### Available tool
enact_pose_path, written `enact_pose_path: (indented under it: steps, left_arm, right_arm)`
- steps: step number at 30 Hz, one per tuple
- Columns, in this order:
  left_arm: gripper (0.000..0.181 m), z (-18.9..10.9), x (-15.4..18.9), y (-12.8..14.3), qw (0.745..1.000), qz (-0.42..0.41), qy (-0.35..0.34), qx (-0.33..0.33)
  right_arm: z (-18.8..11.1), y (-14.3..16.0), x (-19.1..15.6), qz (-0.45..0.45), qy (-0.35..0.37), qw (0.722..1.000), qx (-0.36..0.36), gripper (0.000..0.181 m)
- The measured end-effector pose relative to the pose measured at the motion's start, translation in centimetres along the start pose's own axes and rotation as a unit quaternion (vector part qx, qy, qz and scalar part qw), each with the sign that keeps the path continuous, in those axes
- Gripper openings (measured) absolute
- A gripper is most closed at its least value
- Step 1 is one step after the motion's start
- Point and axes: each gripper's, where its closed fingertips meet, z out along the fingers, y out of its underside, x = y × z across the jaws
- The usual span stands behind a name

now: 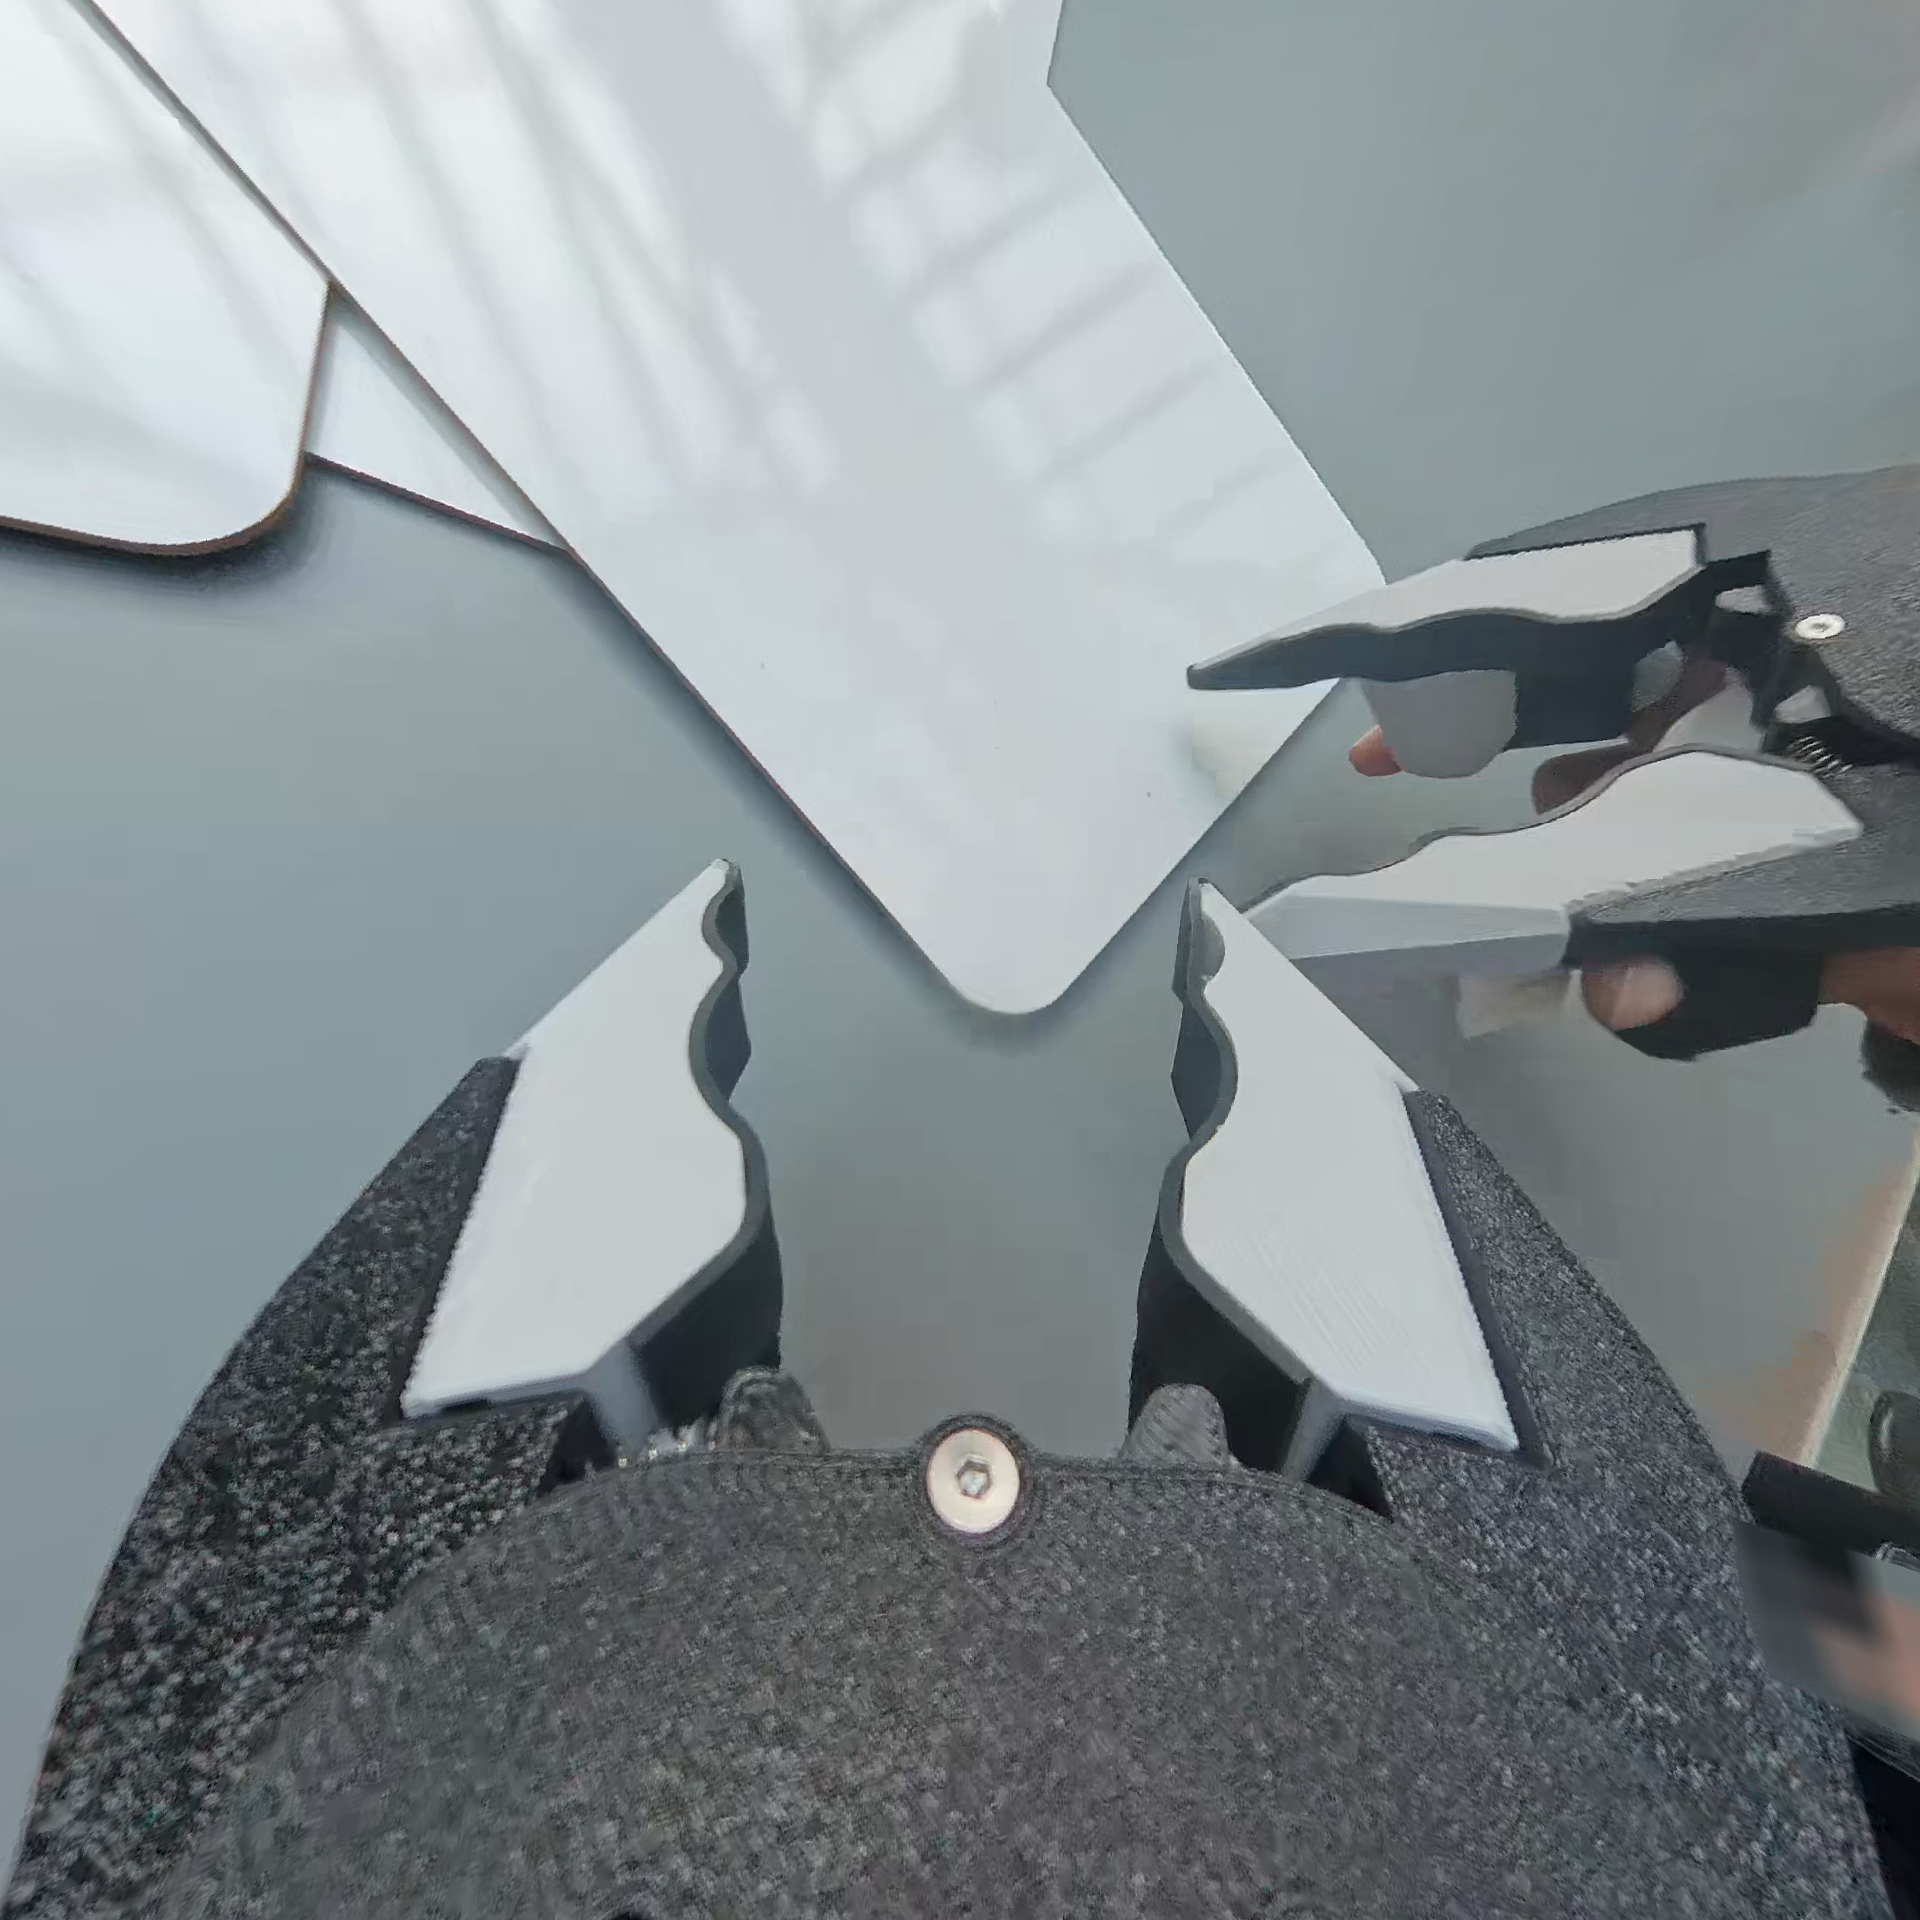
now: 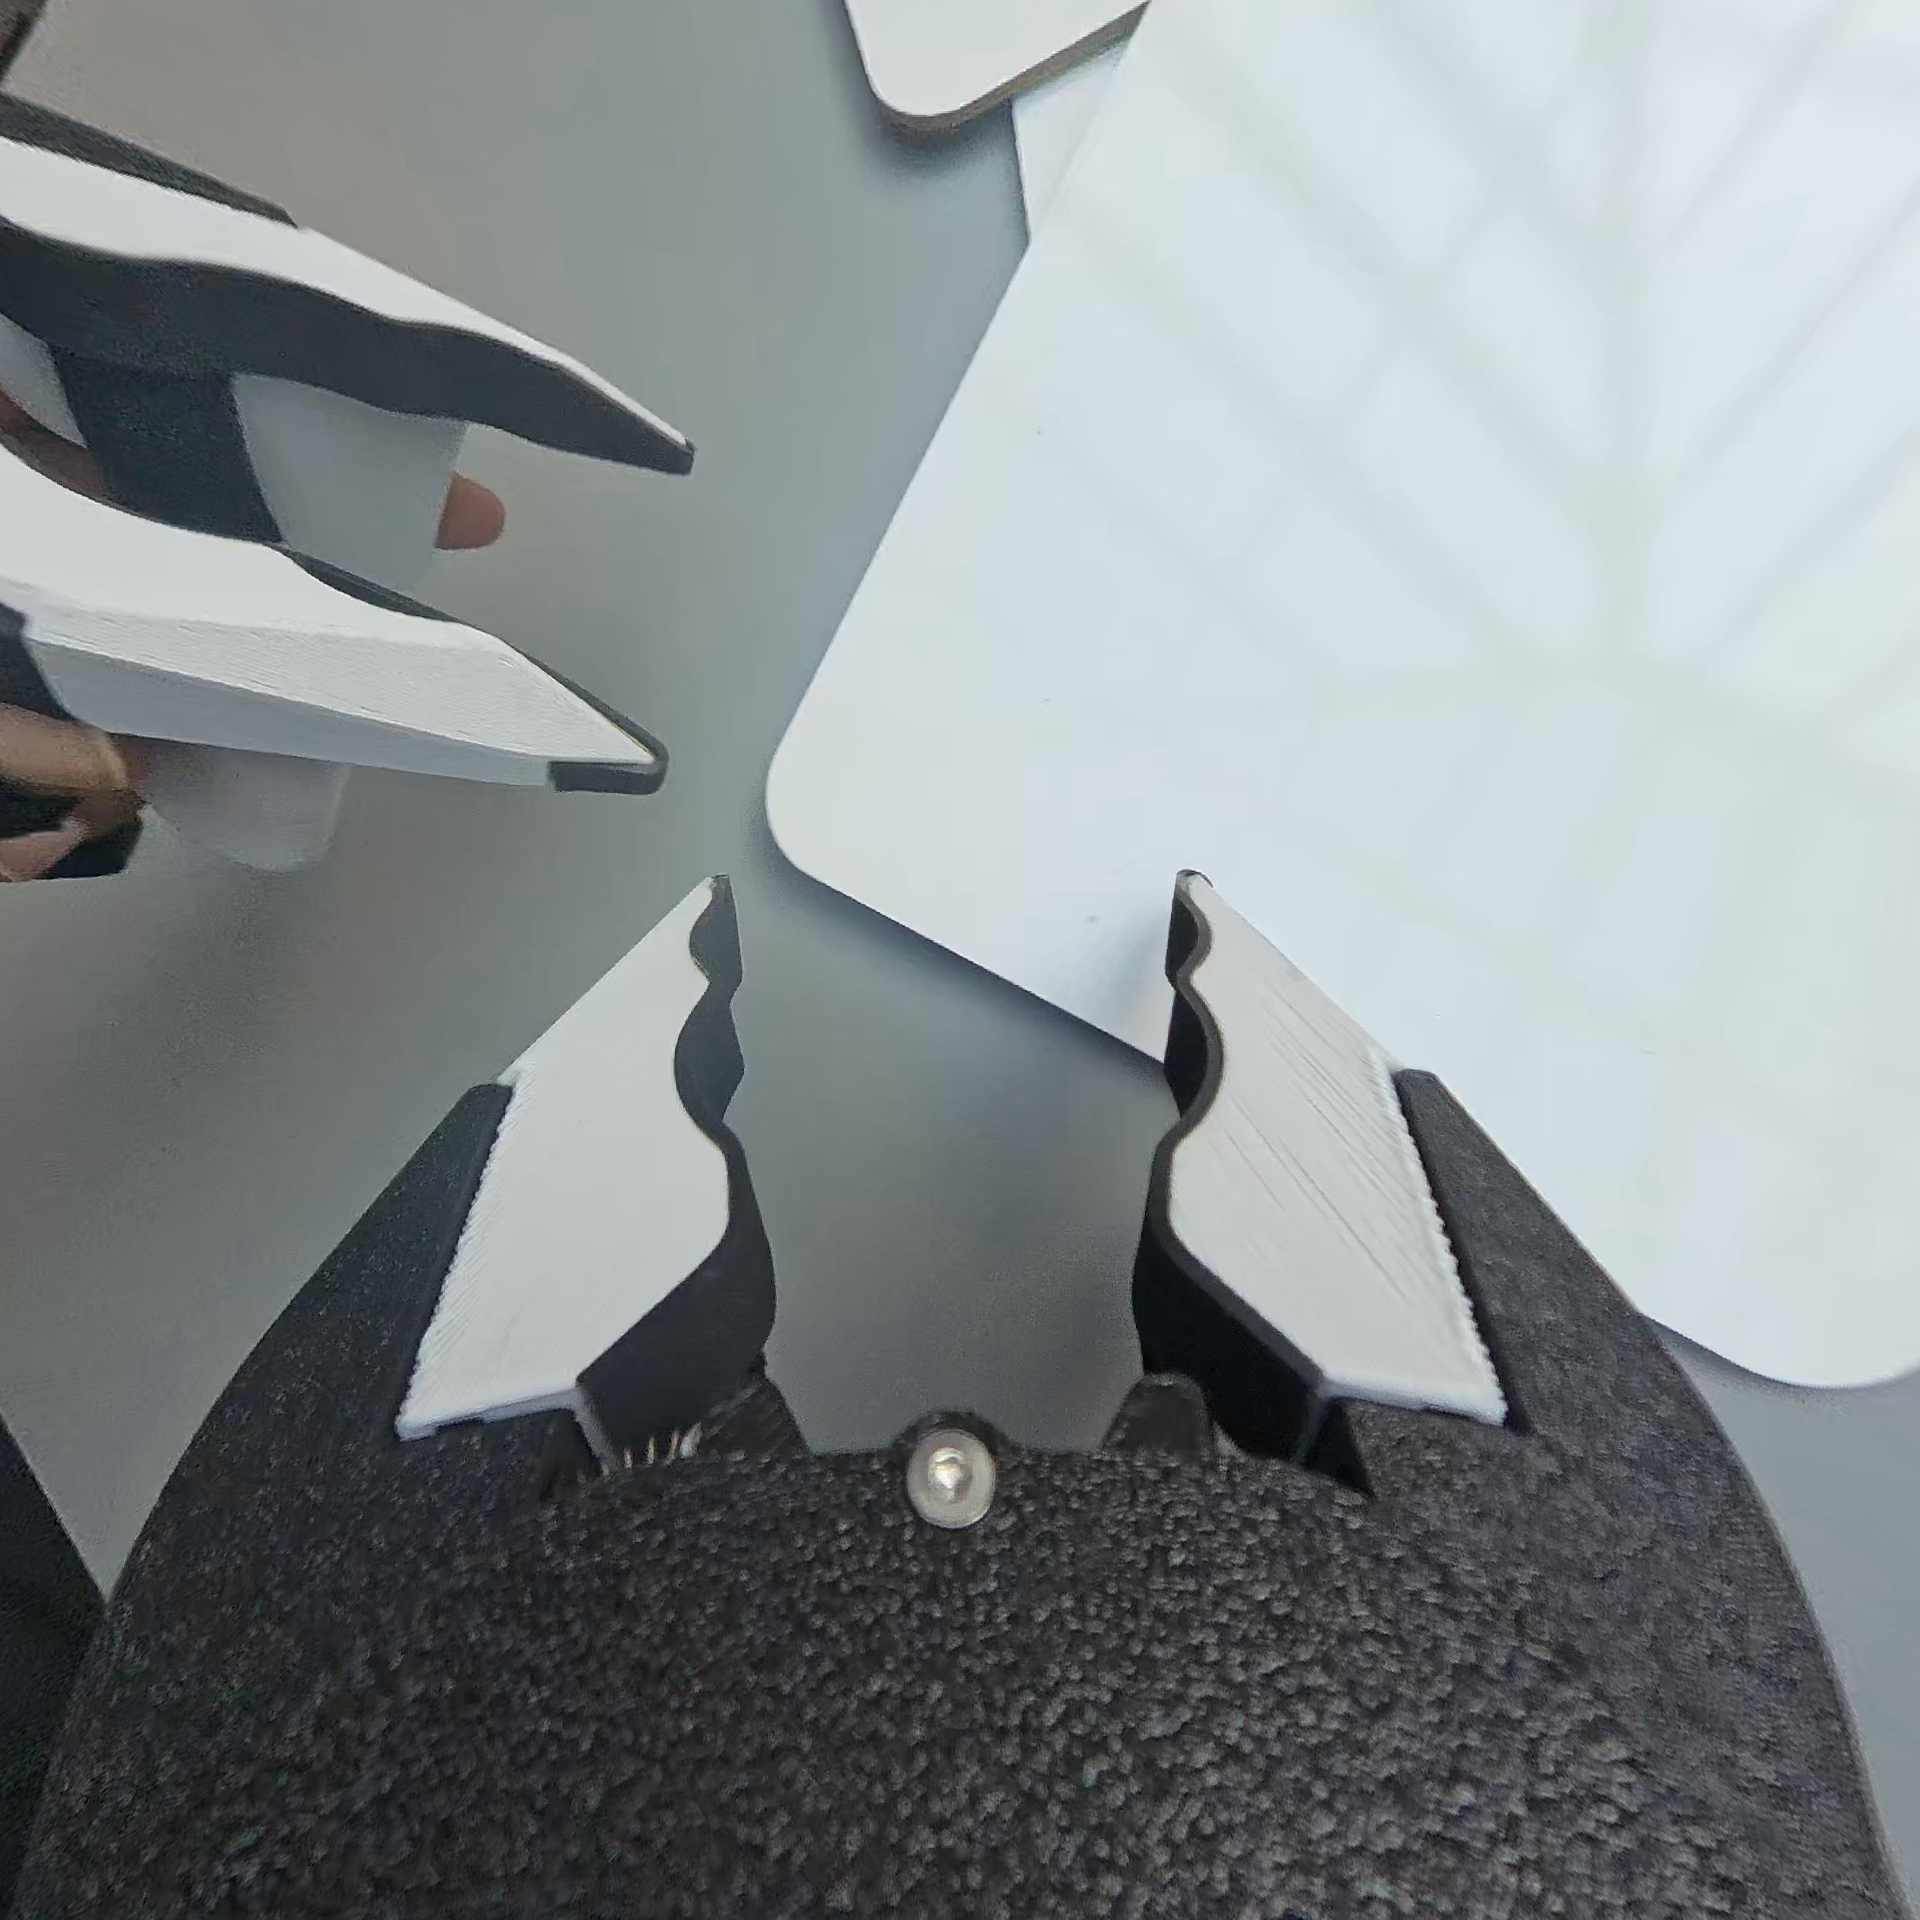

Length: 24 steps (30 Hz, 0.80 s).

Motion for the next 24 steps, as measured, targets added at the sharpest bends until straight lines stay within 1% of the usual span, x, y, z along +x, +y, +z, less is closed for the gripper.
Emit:
enact_pose_path:
  steps: [2, 4, 6, 8, 9, 10, 11, 13, 16, 19, 22, 24]
  left_arm:
    - [0.082, 1.3, 0.7, 0.5, 1.000, 0.020, -0.004, -0.015]
    - [0.082, 2.3, 1.2, 1.1, 0.999, 0.043, -0.011, -0.030]
    - [0.080, 3.1, 1.4, 2.1, 0.995, 0.083, -0.030, -0.049]
    - [0.075, 3.5, 1.3, 2.7, 0.987, 0.135, -0.058, -0.061]
    - [0.071, 3.5, 1.4, 3.0, 0.983, 0.154, -0.070, -0.068]
    - [0.068, 3.5, 1.4, 3.3, 0.979, 0.172, -0.082, -0.076]
    - [0.066, 3.4, 1.5, 3.6, 0.974, 0.190, -0.091, -0.082]
    - [0.065, 3.1, 2.2, 4.4, 0.972, 0.201, -0.087, -0.084]
    - [0.064, 2.2, 3.7, 6.3, 0.970, 0.213, -0.072, -0.094]
    - [0.061, 0.6, 6.0, 9.2, 0.964, 0.231, -0.056, -0.116]
    - [0.059, -1.0, 8.8, 12.6, 0.959, 0.248, -0.042, -0.129]
    - [0.059, -2.1, 10.8, 14.9, 0.956, 0.259, -0.033, -0.136]
  right_arm:
    - [-2.2, 0.3, 2.3, 0.030, 0.032, 0.999, 0.022, 0.088]
    - [-4.1, 1.3, 5.9, 0.075, 0.073, 0.994, 0.032, 0.091]
    - [-5.2, 2.6, 9.6, 0.110, 0.113, 0.987, 0.035, 0.092]
    - [-5.4, 4.1, 12.2, 0.108, 0.151, 0.982, 0.020, 0.089]
    - [-5.5, 4.5, 12.8, 0.089, 0.169, 0.981, 0.020, 0.081]
    - [-5.5, 5.0, 13.0, 0.068, 0.185, 0.980, 0.009, 0.080]
    - [-5.6, 5.1, 12.7, 0.059, 0.192, 0.980, 0.013, 0.076]
    - [-6.1, 5.9, 12.0, 0.068, 0.204, 0.976, 0.018, 0.070]
    - [-7.3, 8.1, 10.1, 0.074, 0.215, 0.974, 0.019, 0.066]
    - [-9.3, 11.9, 7.3, 0.098, 0.208, 0.973, 0.008, 0.067]
    - [-12.1, 16.4, 3.9, 0.115, 0.196, 0.974, -0.002, 0.073]
    - [-15.3, 19.0, 1.8, 0.166, 0.197, 0.966, 0.035, 0.074]
